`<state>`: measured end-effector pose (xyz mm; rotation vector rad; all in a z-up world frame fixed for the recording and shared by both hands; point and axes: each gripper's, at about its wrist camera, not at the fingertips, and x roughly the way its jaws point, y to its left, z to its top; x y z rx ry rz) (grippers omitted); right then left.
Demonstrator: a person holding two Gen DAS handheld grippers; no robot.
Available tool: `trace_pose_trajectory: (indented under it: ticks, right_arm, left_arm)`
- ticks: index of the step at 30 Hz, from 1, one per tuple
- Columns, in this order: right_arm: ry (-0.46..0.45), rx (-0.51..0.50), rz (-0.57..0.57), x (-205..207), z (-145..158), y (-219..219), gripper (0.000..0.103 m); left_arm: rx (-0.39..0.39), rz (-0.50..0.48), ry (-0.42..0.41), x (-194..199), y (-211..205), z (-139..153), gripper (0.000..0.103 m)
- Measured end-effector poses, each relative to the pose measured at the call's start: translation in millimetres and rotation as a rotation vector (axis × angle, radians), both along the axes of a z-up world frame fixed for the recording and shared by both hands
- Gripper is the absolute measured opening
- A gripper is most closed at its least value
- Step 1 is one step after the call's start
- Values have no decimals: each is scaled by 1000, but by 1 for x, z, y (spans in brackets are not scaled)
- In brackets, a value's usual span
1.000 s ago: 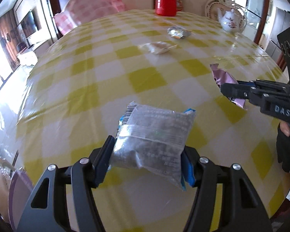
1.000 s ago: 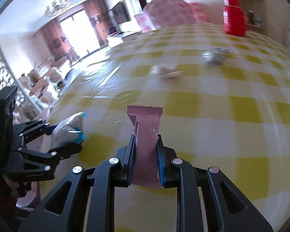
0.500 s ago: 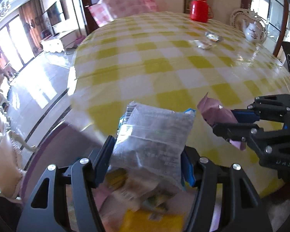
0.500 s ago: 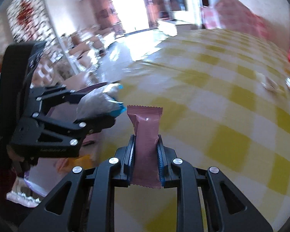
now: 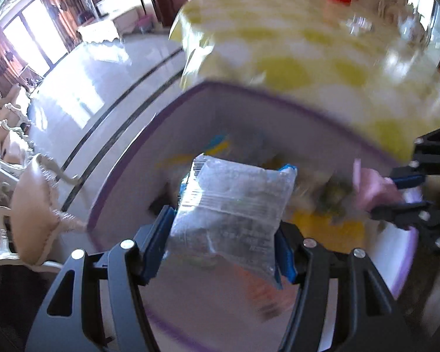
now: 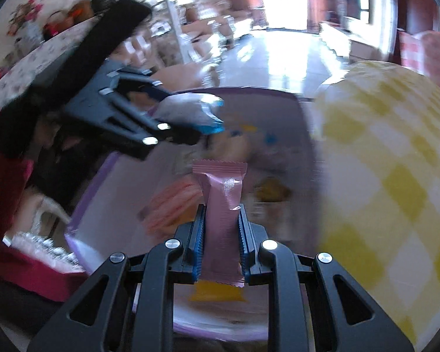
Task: Organize snacks
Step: 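Carry both packets over the purple-rimmed box and open both tools to drop them, then move back to the table and grasp the white bun bag with the left tool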
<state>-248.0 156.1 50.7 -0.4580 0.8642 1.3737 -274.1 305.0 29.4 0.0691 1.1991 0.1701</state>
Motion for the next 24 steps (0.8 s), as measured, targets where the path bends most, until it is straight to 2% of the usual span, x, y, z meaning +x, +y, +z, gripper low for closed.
trace_pose_trajectory:
  ticks: [2, 3, 4, 5, 7, 10, 14, 18, 21, 24]
  right_arm:
    - [49, 15, 110, -14, -1, 6, 25]
    - [53, 17, 148, -19, -1, 6, 36]
    - [46, 28, 158, -21, 1, 5, 51]
    - [36, 51, 144, -18, 4, 0, 55]
    - [34, 68, 89, -1, 9, -9, 56]
    - [44, 91, -60, 40, 14, -33, 56]
    - [71, 126, -283, 106, 14, -86, 60]
    - [89, 133, -545, 169, 7, -146, 66]
    - [127, 151, -740, 212, 3, -202, 69]
    - [128, 167, -852, 233, 0, -243, 77]
  left_arm:
    - [23, -10, 74, -6, 5, -9, 67]
    - [25, -3, 100, -7, 8, -12, 70]
    - [44, 11, 110, -8, 11, -13, 74]
    - [71, 32, 98, -7, 14, -11, 83]
    - [87, 74, 62, -2, 18, -3, 89]
    - [67, 99, -6, 16, 16, 9, 93]
    - [73, 32, -82, 64, -11, 21, 94]
    - [-50, -50, -192, 125, -53, 34, 99]
    - [-146, -113, -218, 182, -95, 35, 99]
    - [-168, -216, -231, 241, -150, 30, 99]
